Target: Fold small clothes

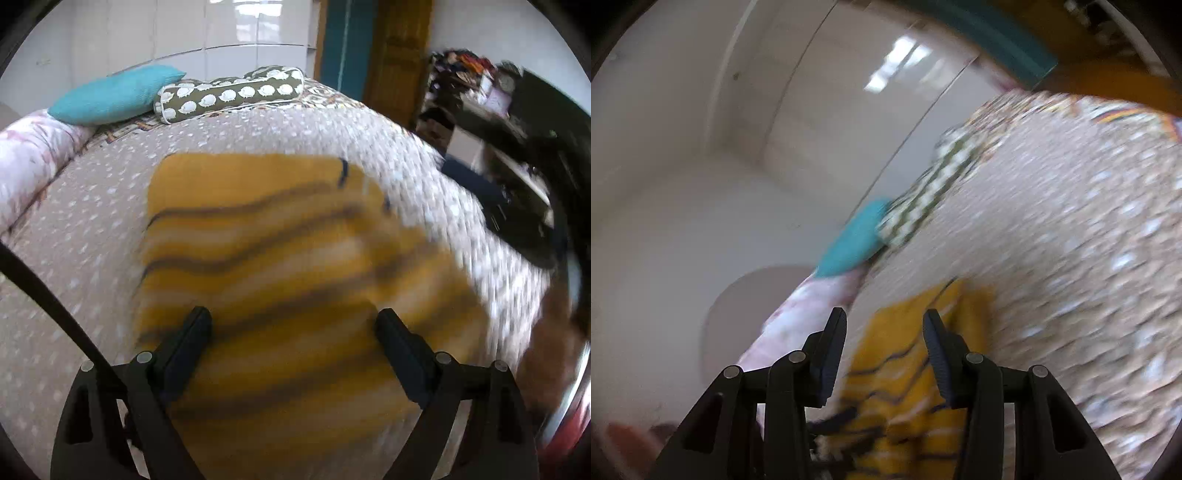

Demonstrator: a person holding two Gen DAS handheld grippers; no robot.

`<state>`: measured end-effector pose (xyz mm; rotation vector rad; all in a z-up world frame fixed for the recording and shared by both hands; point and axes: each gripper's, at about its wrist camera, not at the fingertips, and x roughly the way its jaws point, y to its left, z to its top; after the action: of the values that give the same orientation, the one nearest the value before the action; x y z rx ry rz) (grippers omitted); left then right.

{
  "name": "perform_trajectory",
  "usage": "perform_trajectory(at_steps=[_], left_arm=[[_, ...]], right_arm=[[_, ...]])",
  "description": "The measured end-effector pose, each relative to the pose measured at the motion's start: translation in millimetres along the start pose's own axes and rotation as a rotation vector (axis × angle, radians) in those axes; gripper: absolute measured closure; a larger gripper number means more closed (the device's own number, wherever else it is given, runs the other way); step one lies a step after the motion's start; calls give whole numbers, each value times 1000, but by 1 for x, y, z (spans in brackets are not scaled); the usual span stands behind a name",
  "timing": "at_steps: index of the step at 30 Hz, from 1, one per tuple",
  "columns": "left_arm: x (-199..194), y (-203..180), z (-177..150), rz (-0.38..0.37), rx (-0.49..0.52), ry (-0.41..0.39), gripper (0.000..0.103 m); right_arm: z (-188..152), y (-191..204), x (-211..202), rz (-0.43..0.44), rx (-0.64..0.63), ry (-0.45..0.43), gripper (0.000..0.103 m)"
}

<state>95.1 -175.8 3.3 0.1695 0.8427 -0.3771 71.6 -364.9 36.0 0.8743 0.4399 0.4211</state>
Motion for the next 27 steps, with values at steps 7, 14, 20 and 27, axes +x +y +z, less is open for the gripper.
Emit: perform_trajectory(at_steps=[7,14,20,27], left_arm=[[-23,4,-33,9,-10,35,13],[-64,32,-36,-18,-106,-33,13],[-66,71,-25,-33,-234,-29,13],[-34,56,2,-30,-201,5,13]], right_arm=[[-39,4,30,9,66,208,55],[-50,-6,-6,-406,1,205,84],[-37,-18,-20,-203,111,105,83],[-39,-28,33,-192,78,200,72]])
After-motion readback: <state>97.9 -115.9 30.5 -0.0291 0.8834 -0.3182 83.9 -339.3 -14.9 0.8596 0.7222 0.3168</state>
